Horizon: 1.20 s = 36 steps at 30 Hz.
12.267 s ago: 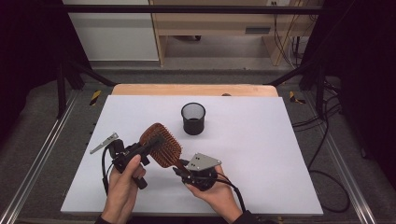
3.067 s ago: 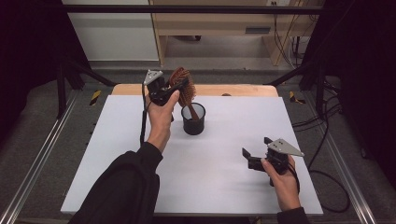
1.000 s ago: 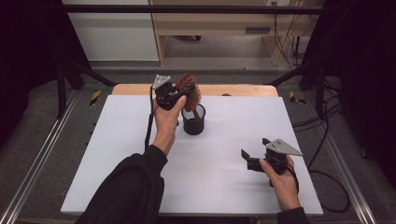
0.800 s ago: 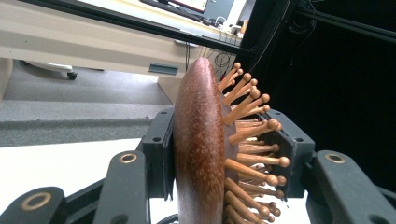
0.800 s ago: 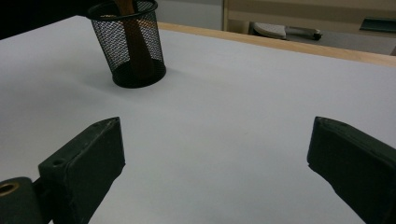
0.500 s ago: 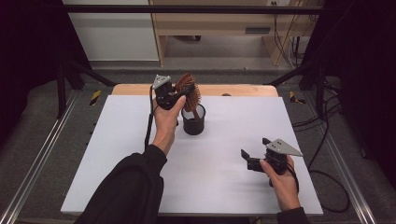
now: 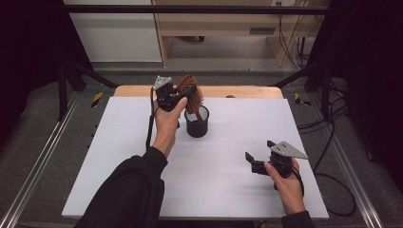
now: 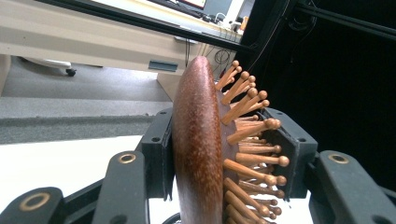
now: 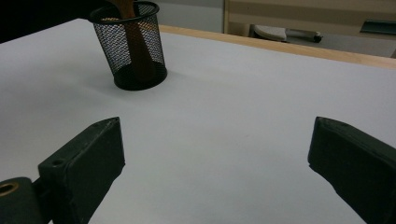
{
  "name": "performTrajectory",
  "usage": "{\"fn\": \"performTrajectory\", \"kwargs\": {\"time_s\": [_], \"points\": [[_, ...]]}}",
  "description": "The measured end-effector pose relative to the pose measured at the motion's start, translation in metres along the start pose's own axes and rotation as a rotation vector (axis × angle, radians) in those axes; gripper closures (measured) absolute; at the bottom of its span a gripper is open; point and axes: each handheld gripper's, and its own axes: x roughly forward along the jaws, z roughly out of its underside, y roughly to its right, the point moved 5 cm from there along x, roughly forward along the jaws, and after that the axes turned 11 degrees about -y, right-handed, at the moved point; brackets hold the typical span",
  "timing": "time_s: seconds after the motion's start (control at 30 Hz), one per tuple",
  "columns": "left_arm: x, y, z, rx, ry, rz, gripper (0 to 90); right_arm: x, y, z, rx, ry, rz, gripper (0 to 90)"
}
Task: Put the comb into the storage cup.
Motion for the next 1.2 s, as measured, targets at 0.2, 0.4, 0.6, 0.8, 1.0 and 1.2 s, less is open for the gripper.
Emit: {"fn": "performTrajectory", "kwargs": {"time_s": [0.2, 0.4, 0.6, 0.8, 1.0, 1.2], "points": [[0.0, -0.001, 0.0, 0.005, -0.002, 0.0, 48.6, 0.001, 0.0, 0.0, 0.003, -0.005, 0.006, 4.0], [-0.001, -0.004, 0.0, 0.011, -0.008, 0.001, 47.8, 0.0, 0.0, 0.0, 0.003, 0.001, 0.003, 3.9], [-0.001, -0.01, 0.001, 0.006, -0.013, -0.007, 46.7, 0.001, 0.0, 0.0, -0.003, -0.002, 0.001, 3.8], [-0.002, -0.014, 0.001, 0.012, -0.016, -0.012, 45.5, 0.0, 0.0, 0.0, 0.002, 0.002, -0.001, 3.8], [-0.002, -0.018, 0.002, 0.016, -0.019, -0.018, 44.0, 0.0, -0.001, 0.0, -0.002, 0.001, -0.001, 3.8], [-0.003, -0.023, 0.003, 0.014, -0.021, -0.024, 42.8, 0.001, -0.001, 0.0, -0.003, 0.0, -0.003, 3.8]]}}
